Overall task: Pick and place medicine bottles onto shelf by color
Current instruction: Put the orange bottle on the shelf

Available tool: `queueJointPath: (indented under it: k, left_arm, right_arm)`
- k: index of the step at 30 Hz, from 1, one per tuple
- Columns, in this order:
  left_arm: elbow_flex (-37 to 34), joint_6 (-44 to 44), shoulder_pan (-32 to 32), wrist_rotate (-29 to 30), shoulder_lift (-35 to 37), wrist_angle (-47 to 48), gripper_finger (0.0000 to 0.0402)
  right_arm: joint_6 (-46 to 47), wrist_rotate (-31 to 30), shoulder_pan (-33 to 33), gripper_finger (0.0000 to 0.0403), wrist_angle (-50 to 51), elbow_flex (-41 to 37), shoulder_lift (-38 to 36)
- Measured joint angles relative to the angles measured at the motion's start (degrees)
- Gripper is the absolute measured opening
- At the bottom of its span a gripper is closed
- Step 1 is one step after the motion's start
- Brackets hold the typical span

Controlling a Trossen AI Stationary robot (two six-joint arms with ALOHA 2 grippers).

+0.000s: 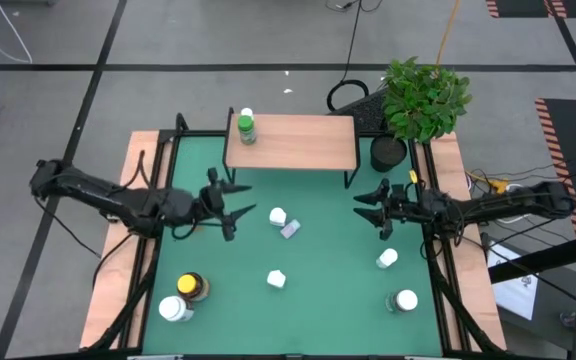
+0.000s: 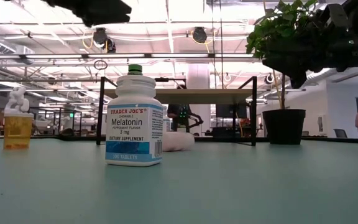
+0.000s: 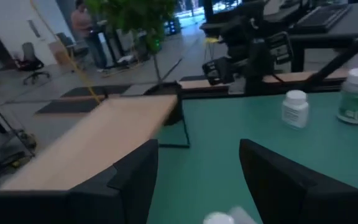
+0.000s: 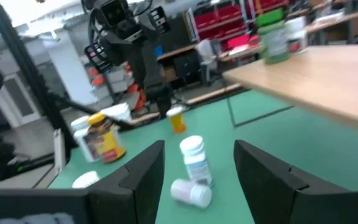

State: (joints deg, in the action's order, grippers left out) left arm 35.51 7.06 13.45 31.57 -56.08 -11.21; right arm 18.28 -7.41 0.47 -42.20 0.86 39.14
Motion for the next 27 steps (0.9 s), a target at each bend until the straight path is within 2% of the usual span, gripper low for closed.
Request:
queueJointPath:
  k: [3, 6, 12, 16, 22, 27]
  left_arm:
    - [-1.3, -1.2, 4.1, 7.6, 0.0, 0.8, 0.0227]
    - [-0.6, -6.0, 7.7, 13.6, 0.0, 7.8, 0.0227]
    - [-0.3, -20.8, 15.6, 15.0, -0.1, 16.8, 0.0227]
    - [-0.3, -23.7, 19.4, 18.2, -0.7, 20.7, 0.0227]
    - [-0.3, -21.1, 19.9, 17.6, -0.7, 25.4, 0.0227]
    - [0.0, -19.7, 19.9, 10.3, 0.1, 26.9, 0.0227]
  right_arm:
    - [0.7, -0.1, 1.9, 0.0187, -2.4, 0.0, 1.9]
    - [0.3, -0.1, 3.3, 0.0187, -5.4, 0.0, 3.8]
    - [-2.4, -1.0, 4.2, 0.0187, -8.4, 0.0, 6.3]
    - [-1.2, -1.5, 4.2, 0.0187, -10.0, 0.0, 8.0]
    - [-1.5, -1.8, 5.1, 0.0187, -13.5, 0.0, 11.3]
    - [-2.4, -3.3, 5.2, 0.0187, -16.3, 0.0, 13.0]
